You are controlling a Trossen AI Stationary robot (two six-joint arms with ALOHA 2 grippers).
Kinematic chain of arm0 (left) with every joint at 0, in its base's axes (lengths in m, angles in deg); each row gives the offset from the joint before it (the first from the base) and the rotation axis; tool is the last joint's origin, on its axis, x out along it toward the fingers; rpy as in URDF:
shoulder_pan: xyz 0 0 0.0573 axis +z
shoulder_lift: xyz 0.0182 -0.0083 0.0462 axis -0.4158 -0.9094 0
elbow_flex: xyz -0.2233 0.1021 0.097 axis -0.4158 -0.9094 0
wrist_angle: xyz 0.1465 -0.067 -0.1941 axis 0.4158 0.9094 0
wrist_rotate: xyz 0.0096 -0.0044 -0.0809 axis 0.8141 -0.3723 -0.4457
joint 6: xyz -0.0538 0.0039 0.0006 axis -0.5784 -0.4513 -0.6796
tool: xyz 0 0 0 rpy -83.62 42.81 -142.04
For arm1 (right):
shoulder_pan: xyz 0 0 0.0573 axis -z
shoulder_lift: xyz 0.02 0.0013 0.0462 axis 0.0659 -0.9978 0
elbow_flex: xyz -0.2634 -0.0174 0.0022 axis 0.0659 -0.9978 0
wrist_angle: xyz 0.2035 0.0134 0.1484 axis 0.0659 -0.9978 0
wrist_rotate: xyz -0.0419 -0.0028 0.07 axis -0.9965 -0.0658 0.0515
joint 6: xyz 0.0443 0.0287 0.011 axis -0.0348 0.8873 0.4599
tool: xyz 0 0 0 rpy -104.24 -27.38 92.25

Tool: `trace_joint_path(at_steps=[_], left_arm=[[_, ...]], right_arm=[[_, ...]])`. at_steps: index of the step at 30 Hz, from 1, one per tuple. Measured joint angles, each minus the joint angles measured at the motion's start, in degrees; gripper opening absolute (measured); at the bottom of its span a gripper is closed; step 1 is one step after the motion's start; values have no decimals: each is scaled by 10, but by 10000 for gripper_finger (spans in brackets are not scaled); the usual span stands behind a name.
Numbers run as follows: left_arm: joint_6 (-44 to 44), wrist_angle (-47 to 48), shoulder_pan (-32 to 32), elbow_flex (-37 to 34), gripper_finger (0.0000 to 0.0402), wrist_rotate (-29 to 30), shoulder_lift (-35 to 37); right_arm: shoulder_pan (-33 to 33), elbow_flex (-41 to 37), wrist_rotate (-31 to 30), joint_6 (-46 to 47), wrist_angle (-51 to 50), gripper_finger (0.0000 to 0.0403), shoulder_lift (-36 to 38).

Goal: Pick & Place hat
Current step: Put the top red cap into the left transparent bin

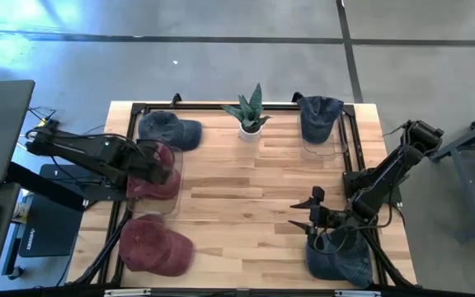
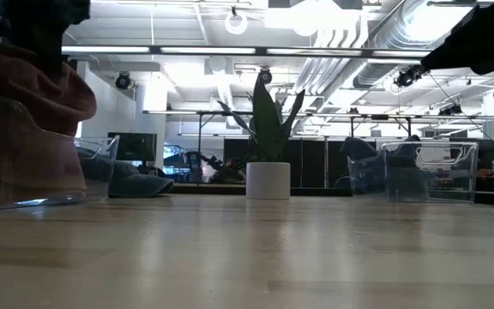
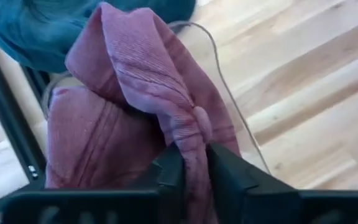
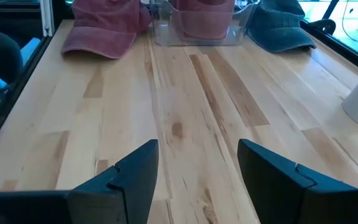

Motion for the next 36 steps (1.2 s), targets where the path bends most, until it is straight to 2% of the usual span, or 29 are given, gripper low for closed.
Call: trace_joint_path(at_steps=[5, 9, 12, 20, 30, 36], left_arm=[[8, 3, 0, 6, 146, -51, 53], [-6, -11, -3, 6, 181, -64, 86], [7, -34, -26, 6, 185, -51, 91], [13, -139, -131, 7, 186, 37, 77], [-84, -136, -252, 7, 186, 141, 52], [-96, -141, -279, 7, 186, 182, 43]], right_arm=[[0, 0, 1, -10, 6, 216, 0], [0, 0, 1, -11, 6, 216, 0], [0, 0, 1, -11, 6, 216, 0], [0, 0, -1, -9, 6, 216, 0], [0, 0, 0, -4, 6, 216, 0], [5, 0, 0, -4, 6, 216, 0]])
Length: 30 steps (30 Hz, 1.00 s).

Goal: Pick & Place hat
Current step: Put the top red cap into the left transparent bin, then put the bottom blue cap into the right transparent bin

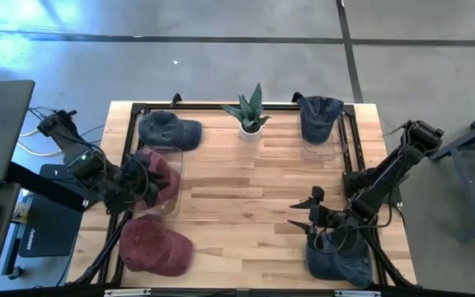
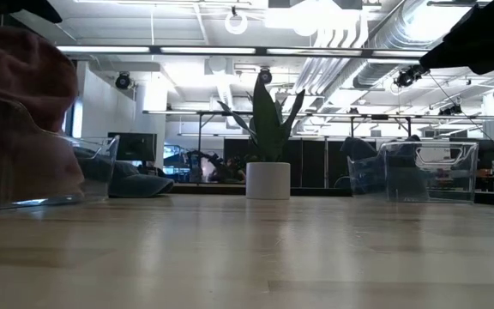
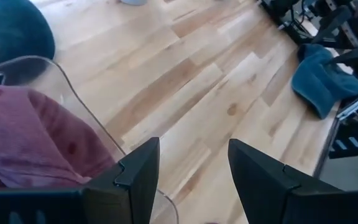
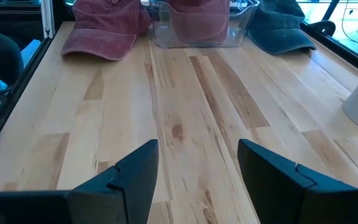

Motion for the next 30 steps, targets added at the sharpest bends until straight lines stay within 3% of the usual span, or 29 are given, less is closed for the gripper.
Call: trace_joint_path(at_steps=[6, 10, 13, 17, 19, 24, 30], left_arm=[[-31, 69, 1, 0, 186, -26, -32], [-173, 217, 2, -7, 186, -29, -64], [-172, 186, 21, -46, 186, 2, -54], [-167, 199, 70, -80, 186, -7, -47], [-144, 191, 96, -79, 186, -8, -47], [18, 116, 123, -35, 186, -41, -54], [161, -113, 79, -15, 186, -101, -93]], right_arm=[[19, 0, 5, 9, 0, 216, 0], [28, 0, 18, 11, 1, 216, -2], [33, 0, 23, 11, 1, 216, -6], [41, 0, 33, 10, 8, 216, -9], [45, 0, 34, 10, 13, 216, -9], [55, 0, 35, -25, 42, 216, -10], [56, 0, 92, -97, 112, 216, -24]])
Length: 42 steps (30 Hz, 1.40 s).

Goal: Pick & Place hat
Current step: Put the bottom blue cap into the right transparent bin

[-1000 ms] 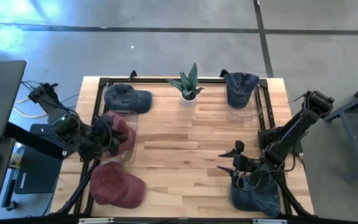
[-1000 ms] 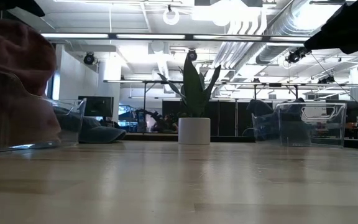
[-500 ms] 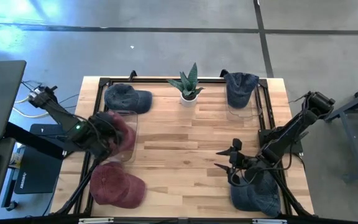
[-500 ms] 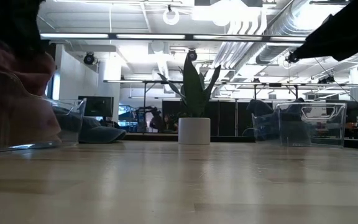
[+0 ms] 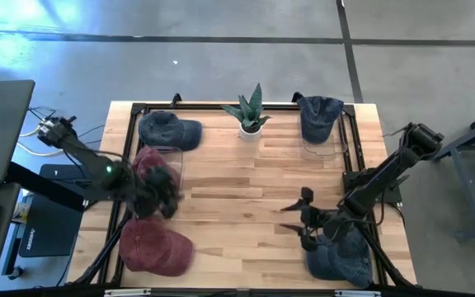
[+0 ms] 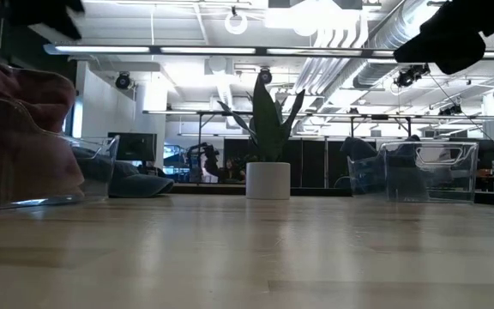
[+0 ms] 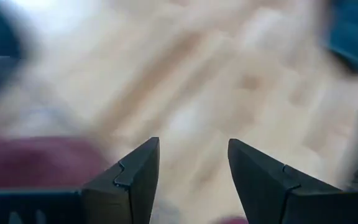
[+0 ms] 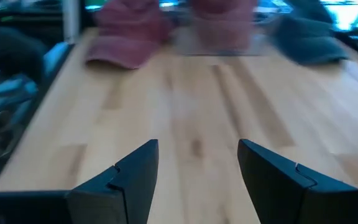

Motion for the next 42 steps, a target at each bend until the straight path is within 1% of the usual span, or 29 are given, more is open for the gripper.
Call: trace_joint_path(at_steps=[2, 4, 9, 13, 15, 18, 19, 20, 24, 26, 29, 32, 34, 38, 42], left_arm=[[39, -81, -21, 0, 186, -17, -30], [68, -148, -39, 0, 186, -22, -69], [133, -268, -60, 0, 186, 20, -182], [188, -350, -48, 0, 186, 67, -271], [219, -409, -29, 0, 186, 70, -316], [251, -491, 7, -1, 186, 57, -371], [262, -523, 20, -1, 186, 47, -387], [275, -550, 35, -1, 186, 23, -400], [331, -610, 90, 3, 186, -116, -439], [335, -612, 110, 6, 186, -165, -449], [337, -620, 129, 12, 186, -193, -465], [352, -618, 134, 11, 186, -193, -475], [372, -632, 132, 11, 186, -187, -474], [399, -649, 127, 11, 186, -180, -473], [424, -661, 122, 11, 186, -175, -473]], right_arm=[[0, 0, 34, -32, 37, 216, -19], [0, 0, 65, -67, 79, 216, -44], [11, 0, 118, -136, 180, 216, -107], [30, 7, 144, -136, 171, 216, -117], [37, 11, 144, -136, 156, 216, -109], [45, 11, 144, -136, 149, 216, -95], [46, 11, 148, -135, 144, 216, -91], [47, 11, 153, -133, 141, 216, -89], [49, 11, 178, -106, 122, 216, -86], [49, 11, 181, -89, 106, 216, -84], [48, 24, 190, -25, 31, 216, -74], [45, 51, 203, 72, -82, 215, -60], [39, 69, 219, 141, -165, 211, -53], [30, 116, 284, 298, -339, 197, -41], [21, 160, 377, 436, -498, 176, -39]])
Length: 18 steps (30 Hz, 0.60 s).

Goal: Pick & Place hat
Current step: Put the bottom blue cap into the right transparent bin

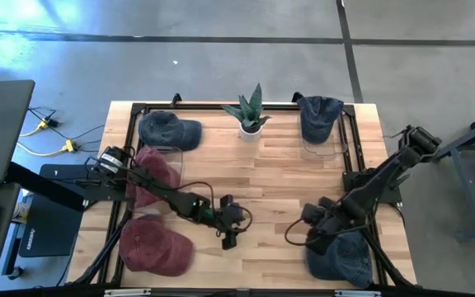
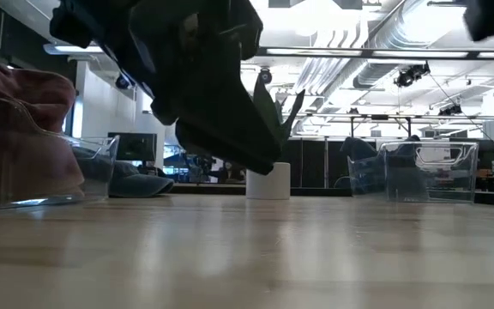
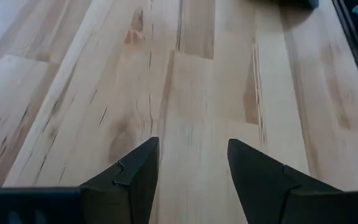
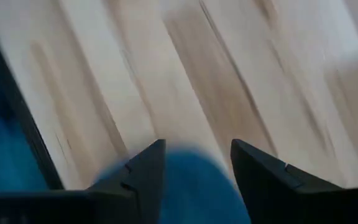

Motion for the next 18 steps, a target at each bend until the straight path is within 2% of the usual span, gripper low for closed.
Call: trace_joint_path(at_steps=[4, 7, 10, 12, 18], left_arm=[[22, -14, -2, 0, 186, 0, 0], [35, -14, -2, 0, 186, -3, 0], [45, -17, -2, 0, 186, -3, 0], [47, -17, -2, 0, 186, -3, 0], [47, -17, -2, 0, 186, -3, 0]], right_arm=[[-17, 13, 97, 130, -81, 153, 0], [-44, 13, 159, 184, -84, 148, 0], [-76, 13, 208, 245, -87, 161, 0], [-97, 13, 215, 294, -94, 178, 0], [-158, -2, 185, 439, -180, 219, 0]])
